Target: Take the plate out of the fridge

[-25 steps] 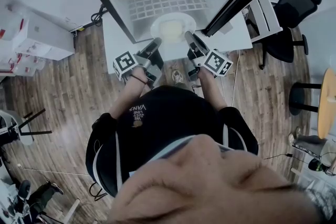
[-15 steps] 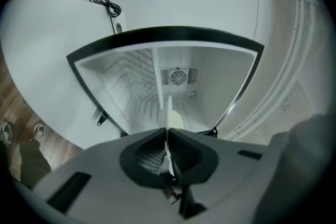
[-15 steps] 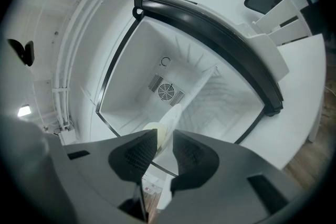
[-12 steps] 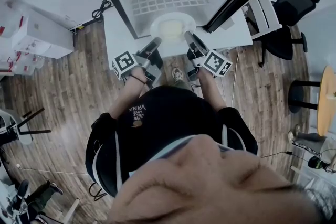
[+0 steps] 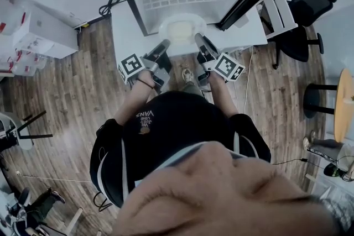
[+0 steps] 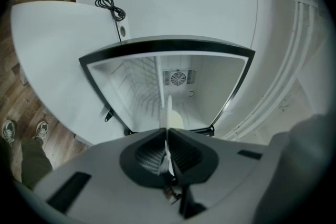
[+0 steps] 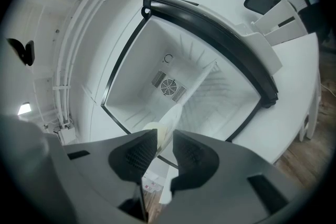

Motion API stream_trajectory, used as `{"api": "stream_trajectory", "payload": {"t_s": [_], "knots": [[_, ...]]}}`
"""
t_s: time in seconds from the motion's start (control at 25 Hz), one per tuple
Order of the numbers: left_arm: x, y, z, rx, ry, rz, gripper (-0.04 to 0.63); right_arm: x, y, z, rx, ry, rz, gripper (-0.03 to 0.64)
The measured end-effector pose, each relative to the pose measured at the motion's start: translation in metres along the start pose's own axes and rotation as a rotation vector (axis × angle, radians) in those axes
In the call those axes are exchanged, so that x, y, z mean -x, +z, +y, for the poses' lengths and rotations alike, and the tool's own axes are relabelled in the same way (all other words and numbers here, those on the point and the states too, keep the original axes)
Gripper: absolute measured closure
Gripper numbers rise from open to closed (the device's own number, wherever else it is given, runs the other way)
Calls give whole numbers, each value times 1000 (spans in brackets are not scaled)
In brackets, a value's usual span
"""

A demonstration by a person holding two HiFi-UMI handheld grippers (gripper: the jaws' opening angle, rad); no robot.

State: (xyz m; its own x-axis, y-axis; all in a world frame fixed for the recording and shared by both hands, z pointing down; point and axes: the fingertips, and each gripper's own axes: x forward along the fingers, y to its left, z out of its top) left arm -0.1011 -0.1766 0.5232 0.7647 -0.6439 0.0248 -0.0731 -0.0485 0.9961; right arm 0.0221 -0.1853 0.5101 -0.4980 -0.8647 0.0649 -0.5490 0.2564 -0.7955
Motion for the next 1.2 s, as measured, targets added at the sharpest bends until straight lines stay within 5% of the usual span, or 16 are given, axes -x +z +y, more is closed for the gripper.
{"api": "stream_trajectory", "payload": {"t_s": [1.2], "knots": [[15,-25,-1,-3,1,-9,566,26,-5,7,15,11,17,517]]}}
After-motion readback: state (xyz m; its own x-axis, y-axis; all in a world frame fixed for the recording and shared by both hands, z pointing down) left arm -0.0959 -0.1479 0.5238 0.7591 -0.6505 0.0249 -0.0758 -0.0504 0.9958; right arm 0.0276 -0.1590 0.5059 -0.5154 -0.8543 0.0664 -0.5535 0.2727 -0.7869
